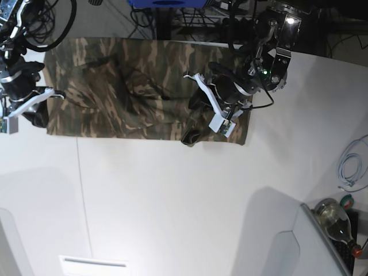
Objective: Layout the t-shirt on the table in an organized manner, then fold the t-shirt properly
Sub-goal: 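Lower the folded shirt end with the left gripper and release it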
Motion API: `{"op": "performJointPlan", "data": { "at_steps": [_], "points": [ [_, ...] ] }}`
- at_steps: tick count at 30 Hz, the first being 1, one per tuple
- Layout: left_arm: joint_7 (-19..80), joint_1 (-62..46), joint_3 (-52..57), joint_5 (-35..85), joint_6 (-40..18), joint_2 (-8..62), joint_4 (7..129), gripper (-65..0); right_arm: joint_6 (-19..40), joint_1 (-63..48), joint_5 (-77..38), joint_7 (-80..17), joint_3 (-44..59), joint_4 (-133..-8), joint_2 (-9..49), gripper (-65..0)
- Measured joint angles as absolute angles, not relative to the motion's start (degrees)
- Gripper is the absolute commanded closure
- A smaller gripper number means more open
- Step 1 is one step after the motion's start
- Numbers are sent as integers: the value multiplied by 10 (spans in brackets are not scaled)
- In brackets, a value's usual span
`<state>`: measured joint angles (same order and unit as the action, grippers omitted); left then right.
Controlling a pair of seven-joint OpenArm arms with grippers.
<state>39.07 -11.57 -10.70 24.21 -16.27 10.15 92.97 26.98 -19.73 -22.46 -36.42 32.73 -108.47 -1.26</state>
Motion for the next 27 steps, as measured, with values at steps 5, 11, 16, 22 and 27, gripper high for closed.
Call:
{"op": "performJointPlan", "data": {
  "at_steps": [5, 11, 16, 22, 27],
  "points": [
    [390, -116, -110, 242, -163, 102, 930, -296, 270, -197, -225, -364, 327, -1085, -13, -17],
    [392, -97, -183, 243, -164, 106, 931, -332, 270, -197, -225, -364, 326, -1085, -13, -17],
    [393, -83, -248, 245, -164, 108, 933, -309, 270, -197, -225, -364, 326, -1085, -13, -17],
    [394, -58, -320, 248, -165, 107, 951, -235, 270, -197, -225, -364, 326, -1085, -13, -17],
    [393, -84, -247, 248, -164, 146, 1042, -3, 270, -198, -225, -364, 327, -1085, -12, -17]
  ]
}}
